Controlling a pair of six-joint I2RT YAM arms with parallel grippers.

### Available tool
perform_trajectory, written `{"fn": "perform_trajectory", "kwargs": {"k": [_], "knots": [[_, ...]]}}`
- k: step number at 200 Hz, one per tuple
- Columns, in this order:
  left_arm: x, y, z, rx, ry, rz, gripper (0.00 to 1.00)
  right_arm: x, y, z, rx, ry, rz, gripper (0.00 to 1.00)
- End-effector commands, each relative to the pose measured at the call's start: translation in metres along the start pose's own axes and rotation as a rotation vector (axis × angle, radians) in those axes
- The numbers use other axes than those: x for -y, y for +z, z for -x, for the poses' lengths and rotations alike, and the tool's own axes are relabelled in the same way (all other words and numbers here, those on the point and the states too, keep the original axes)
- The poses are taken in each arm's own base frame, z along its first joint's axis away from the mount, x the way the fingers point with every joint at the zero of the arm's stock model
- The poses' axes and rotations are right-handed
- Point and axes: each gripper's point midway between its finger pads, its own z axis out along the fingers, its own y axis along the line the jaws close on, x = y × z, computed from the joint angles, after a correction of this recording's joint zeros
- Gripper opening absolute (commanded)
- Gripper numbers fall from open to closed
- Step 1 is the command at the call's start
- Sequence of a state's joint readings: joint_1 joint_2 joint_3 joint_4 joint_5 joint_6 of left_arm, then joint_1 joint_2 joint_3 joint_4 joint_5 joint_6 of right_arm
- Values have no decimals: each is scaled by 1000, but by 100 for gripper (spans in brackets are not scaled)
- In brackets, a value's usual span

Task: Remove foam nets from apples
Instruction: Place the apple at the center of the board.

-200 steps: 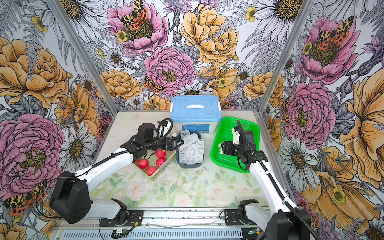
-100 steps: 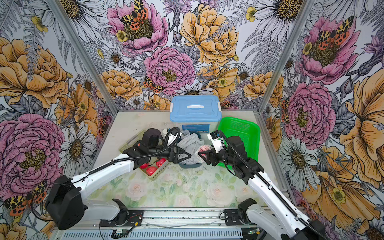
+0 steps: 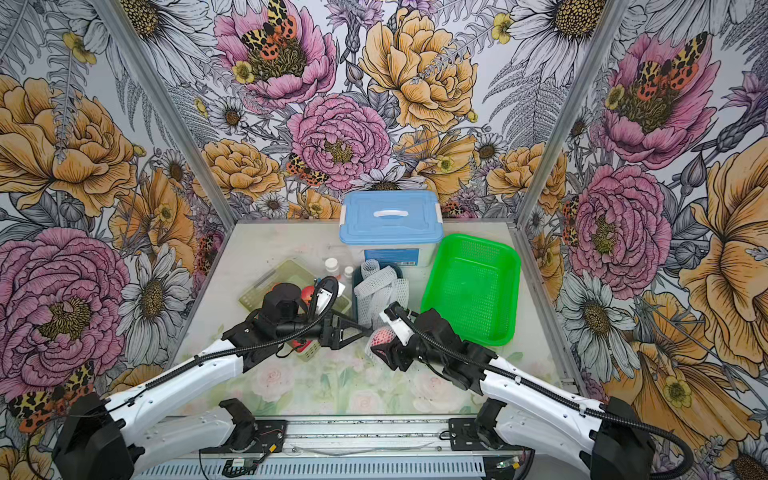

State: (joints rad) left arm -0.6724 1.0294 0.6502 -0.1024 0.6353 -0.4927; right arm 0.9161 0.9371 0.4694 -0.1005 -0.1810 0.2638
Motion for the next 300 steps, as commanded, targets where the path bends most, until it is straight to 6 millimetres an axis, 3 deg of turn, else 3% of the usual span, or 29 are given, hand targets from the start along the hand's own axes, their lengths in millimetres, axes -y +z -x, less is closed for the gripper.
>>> {"fn": "perform_trajectory", "kwargs": {"k": [1,21,45,86,119,178,211,232,271,300], "knots": [[-9,-1,-11,17,-44,43,99,13,9,-8,80,85,-103,68],[-12,6,-31,-26,-59,66,99,13,22,-35,40,129,-111,69],[-16,15,-54,-56,-66,117,99,14,33,-53,-4,146,-139,72],[-44,22,-85,-59,-145,196,99,15,39,-61,-5,217,-144,89],[-49,25,-96,-70,-151,217,99,17,30,-63,5,263,-132,98],[-54,41,-109,-119,-149,276,99,68,-5,-58,90,559,-278,97],[-67,46,-101,-90,-170,342,99,72,-7,-61,57,591,-317,91],[-62,55,-94,-87,-177,288,99,72,-6,-71,36,607,-324,90],[-58,77,-103,-171,-157,279,95,69,-11,-69,54,622,-311,87],[-54,80,-111,-206,-153,262,92,67,-11,-80,8,644,-311,82]]}}
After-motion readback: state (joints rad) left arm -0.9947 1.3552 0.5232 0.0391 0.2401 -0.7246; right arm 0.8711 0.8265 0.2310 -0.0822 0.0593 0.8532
